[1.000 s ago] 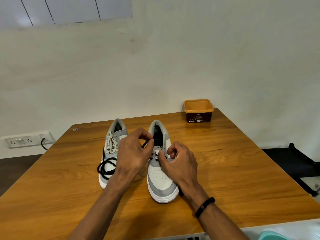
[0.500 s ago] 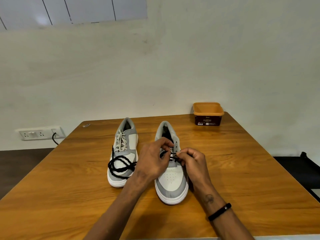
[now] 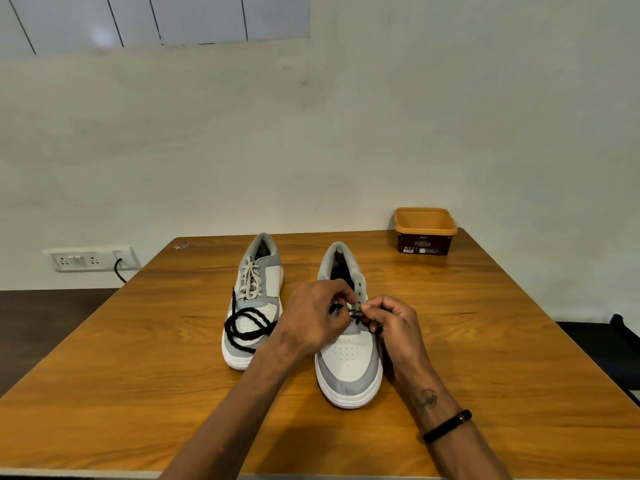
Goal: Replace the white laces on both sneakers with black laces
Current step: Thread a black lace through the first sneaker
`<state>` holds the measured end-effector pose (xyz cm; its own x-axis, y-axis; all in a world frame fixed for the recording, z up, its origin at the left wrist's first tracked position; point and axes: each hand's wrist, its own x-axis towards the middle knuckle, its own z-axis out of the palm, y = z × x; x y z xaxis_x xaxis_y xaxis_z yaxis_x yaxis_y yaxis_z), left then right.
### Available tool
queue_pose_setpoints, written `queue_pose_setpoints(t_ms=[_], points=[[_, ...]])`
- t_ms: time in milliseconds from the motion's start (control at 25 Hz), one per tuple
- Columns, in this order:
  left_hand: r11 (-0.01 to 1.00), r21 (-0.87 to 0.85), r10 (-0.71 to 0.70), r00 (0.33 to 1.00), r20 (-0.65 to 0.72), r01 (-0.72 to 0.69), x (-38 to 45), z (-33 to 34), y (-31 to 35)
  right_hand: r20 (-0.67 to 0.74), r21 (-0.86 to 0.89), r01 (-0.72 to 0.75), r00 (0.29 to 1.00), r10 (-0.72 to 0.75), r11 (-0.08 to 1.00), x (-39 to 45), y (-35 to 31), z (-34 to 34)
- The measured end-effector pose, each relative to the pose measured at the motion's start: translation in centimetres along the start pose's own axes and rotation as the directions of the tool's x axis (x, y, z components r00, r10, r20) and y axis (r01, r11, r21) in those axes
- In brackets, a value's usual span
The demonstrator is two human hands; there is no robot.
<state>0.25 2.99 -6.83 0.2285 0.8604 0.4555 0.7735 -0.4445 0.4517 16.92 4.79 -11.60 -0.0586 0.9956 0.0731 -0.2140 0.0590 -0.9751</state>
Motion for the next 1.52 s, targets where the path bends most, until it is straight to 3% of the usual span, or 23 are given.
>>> queue_pose_setpoints(t_ms=[440,800,1080,1240,1400,1520], points=[[0.990,-0.140,-0.012,0.999,0.032,0.016,-0.6,-0.9,0.6,0.001,-0.018,0.013,1.000,-0.013,1.000,-0.1,-0.1,0.0],[0.991,-0.070,-0.128,0.973,-0.193,0.116,-1.5,1.6,1.2,0.013,-0.035,0.031,0.999,-0.031,0.999,-0.2,0.0,-0.1],[0.996,-0.035,-0.081,0.991,-0.109,0.077,-1.1,0.8,0.7,0.017,-0.085,0.054,0.998,-0.053,0.995,-0.3,0.0,0.1],[0.998,-0.027,-0.060,0.994,-0.091,0.057,-1.1,0.7,0.7,0.006,-0.173,0.138,0.990,-0.139,0.975,-0.6,0.2,0.1],[0.998,-0.033,-0.061,0.996,-0.062,0.059,-0.9,0.8,0.6,-0.032,-0.111,0.117,0.992,-0.121,0.987,-0.8,-0.1,0.1],[0.996,-0.072,-0.066,0.995,-0.076,0.061,-0.9,0.9,0.4,-0.029,-0.166,0.122,0.991,-0.129,0.979,-0.7,0.2,0.0]])
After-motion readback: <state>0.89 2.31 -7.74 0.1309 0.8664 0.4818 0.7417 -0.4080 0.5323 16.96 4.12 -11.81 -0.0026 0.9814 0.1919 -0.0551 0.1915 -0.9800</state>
